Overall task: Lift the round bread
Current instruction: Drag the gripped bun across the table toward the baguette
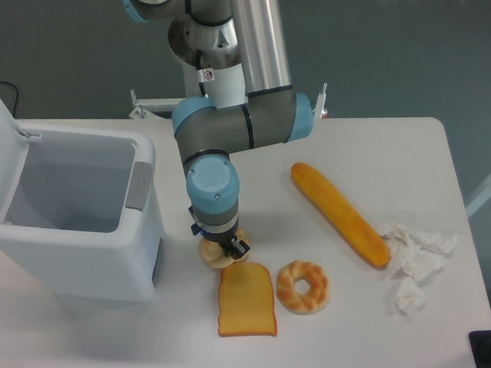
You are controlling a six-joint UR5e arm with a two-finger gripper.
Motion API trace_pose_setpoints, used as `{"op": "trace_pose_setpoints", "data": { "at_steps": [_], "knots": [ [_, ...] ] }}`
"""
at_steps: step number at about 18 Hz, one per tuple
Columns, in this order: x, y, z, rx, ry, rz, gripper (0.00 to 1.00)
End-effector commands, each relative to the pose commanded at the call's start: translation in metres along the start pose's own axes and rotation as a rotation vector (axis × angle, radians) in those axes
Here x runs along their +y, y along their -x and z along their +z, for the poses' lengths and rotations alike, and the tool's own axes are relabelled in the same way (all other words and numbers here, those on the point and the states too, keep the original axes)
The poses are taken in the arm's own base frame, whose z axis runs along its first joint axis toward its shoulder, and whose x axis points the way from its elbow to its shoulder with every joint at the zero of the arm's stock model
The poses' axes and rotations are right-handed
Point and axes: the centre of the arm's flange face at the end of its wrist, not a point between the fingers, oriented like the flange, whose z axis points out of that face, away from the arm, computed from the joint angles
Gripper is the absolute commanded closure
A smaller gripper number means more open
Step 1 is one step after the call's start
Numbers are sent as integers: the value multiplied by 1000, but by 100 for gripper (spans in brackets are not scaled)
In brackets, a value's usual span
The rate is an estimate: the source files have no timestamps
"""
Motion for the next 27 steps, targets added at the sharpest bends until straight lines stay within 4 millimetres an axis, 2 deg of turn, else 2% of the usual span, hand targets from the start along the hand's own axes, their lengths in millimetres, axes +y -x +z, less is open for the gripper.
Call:
{"op": "trace_pose_setpoints", "data": {
  "at_steps": [2,3,7,12,15,17,22,24,27],
  "knots": [
    [0,0,-1,-1,-1,-2,92],
    [1,1,-1,-1,-1,-3,94],
    [2,2,-4,-5,-5,-5,94],
    [6,5,-13,-17,-12,-12,99],
    [19,11,-35,-35,-27,-16,99],
    [24,15,-39,-34,-32,-22,99],
    [36,19,-75,-75,-53,0,99],
    [47,23,-95,-88,-55,61,99],
    [71,29,-130,-110,-95,48,99]
  ]
}}
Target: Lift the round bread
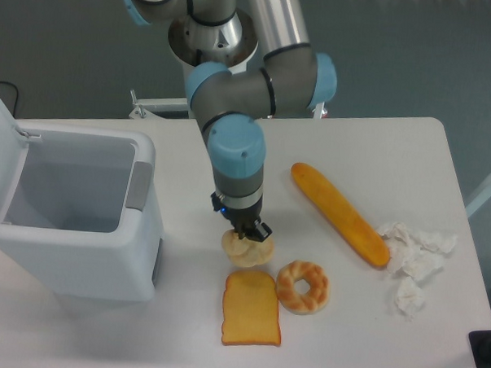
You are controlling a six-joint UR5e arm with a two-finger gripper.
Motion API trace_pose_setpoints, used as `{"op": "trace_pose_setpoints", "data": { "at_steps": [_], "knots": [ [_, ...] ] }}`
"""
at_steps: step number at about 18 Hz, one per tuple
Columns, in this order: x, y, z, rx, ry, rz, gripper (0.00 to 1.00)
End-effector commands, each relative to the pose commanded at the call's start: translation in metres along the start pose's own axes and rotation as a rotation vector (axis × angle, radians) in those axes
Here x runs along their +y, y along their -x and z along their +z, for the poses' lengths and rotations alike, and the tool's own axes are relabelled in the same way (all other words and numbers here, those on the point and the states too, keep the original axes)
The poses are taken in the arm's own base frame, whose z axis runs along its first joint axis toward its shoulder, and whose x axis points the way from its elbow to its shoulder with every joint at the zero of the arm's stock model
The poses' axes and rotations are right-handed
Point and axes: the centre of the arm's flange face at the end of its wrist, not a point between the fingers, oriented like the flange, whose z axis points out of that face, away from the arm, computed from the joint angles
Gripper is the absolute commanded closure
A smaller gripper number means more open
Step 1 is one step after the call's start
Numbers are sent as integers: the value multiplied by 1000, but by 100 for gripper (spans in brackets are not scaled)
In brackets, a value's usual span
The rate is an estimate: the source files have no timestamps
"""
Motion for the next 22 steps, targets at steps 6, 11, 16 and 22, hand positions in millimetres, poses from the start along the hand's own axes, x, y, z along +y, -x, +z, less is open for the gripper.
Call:
{"op": "trace_pose_setpoints", "data": {
  "at_steps": [6,11,16,22],
  "knots": [
    [48,29,-65,1,-110,8,99],
    [72,35,-86,-18,-158,14,99],
    [79,31,-96,-18,-166,25,99],
    [78,33,-100,-26,-172,24,99]
  ]
}}
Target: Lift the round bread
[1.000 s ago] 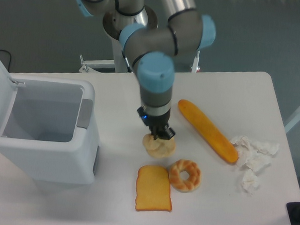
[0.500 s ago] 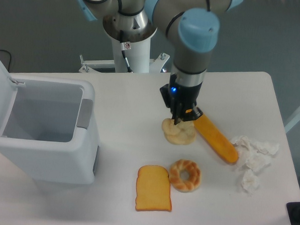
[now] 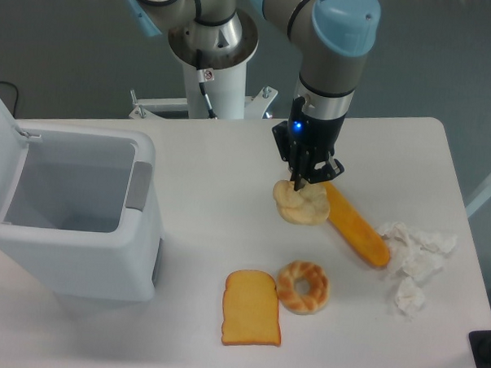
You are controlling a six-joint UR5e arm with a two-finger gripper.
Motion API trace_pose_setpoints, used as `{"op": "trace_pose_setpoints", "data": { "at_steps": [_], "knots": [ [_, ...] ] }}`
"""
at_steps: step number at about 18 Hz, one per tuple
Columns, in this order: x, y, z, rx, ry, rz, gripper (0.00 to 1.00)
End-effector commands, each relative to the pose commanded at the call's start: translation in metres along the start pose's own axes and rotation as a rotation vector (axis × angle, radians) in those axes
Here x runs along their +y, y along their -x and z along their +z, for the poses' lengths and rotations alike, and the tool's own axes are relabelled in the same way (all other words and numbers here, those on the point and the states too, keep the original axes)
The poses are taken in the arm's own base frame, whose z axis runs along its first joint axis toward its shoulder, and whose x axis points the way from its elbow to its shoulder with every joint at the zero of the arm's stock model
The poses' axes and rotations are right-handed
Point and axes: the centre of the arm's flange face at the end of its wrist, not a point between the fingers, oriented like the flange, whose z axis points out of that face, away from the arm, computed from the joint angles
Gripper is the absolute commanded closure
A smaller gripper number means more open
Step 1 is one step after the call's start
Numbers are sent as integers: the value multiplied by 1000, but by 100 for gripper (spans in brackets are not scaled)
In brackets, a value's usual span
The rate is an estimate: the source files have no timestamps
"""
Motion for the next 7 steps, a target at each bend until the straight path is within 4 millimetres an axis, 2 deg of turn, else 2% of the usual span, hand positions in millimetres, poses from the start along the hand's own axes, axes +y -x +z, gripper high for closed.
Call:
{"op": "trace_pose_setpoints", "data": {
  "at_steps": [7],
  "knots": [
    [-1,1,-2,0,-18,-10,99]
  ]
}}
